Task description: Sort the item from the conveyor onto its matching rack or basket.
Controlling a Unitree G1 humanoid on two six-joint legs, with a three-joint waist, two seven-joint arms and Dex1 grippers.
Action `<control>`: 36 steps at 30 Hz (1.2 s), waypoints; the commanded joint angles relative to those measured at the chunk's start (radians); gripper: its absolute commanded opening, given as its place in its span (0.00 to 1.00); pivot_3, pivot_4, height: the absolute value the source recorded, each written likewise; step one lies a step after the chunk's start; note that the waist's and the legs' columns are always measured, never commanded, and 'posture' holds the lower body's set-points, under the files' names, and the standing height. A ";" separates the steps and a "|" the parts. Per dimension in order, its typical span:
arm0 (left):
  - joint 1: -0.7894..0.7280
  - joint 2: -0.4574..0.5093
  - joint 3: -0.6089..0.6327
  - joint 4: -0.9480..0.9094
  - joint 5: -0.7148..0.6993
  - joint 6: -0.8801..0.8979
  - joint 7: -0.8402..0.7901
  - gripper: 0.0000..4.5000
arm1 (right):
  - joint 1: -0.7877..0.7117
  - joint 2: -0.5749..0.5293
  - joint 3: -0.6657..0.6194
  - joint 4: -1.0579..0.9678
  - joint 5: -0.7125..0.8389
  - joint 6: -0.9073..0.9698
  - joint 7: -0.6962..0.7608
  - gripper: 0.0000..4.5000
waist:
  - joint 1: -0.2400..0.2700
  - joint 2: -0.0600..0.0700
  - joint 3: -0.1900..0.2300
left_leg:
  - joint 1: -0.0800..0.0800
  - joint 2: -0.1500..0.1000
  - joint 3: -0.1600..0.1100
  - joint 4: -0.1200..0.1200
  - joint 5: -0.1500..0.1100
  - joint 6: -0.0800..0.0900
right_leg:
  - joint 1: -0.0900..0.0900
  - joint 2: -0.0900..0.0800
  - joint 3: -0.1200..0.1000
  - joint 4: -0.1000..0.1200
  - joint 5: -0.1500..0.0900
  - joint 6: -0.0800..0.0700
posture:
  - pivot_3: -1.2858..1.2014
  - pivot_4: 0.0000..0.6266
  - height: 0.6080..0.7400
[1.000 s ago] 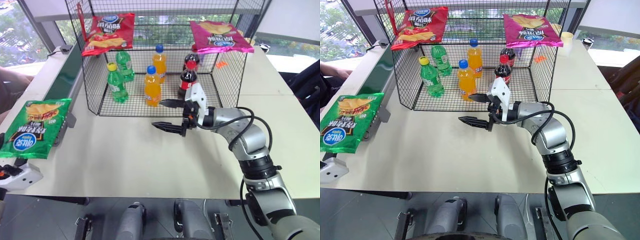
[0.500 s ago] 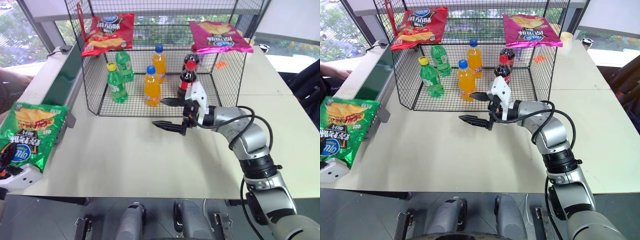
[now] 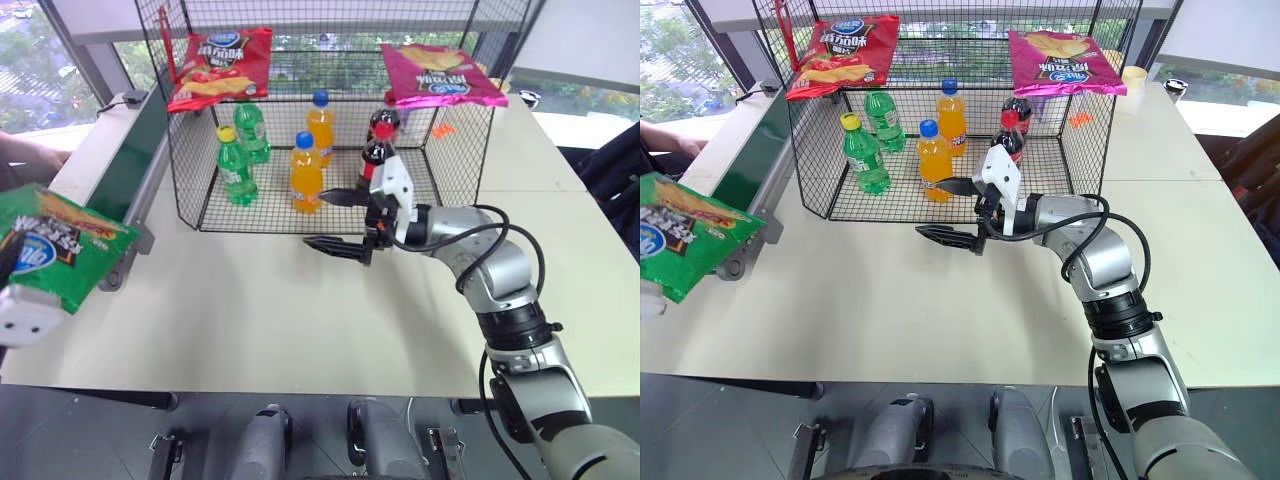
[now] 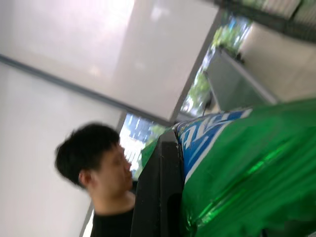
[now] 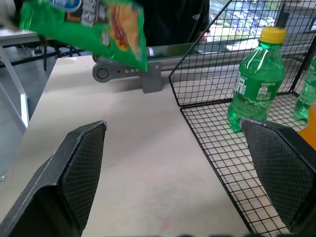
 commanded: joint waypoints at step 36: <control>-1.030 -0.075 -0.254 -0.093 -1.339 1.008 -0.081 0.01 | -0.068 0.194 0.015 0.184 -0.428 -0.822 -0.432 1.00 | -0.004 -0.001 0.000 | 0.004 0.003 0.001 0.010 0.001 -0.002 | 0.003 0.012 0.008 0.007 0.005 -0.003 | 0.52 0.24 1.00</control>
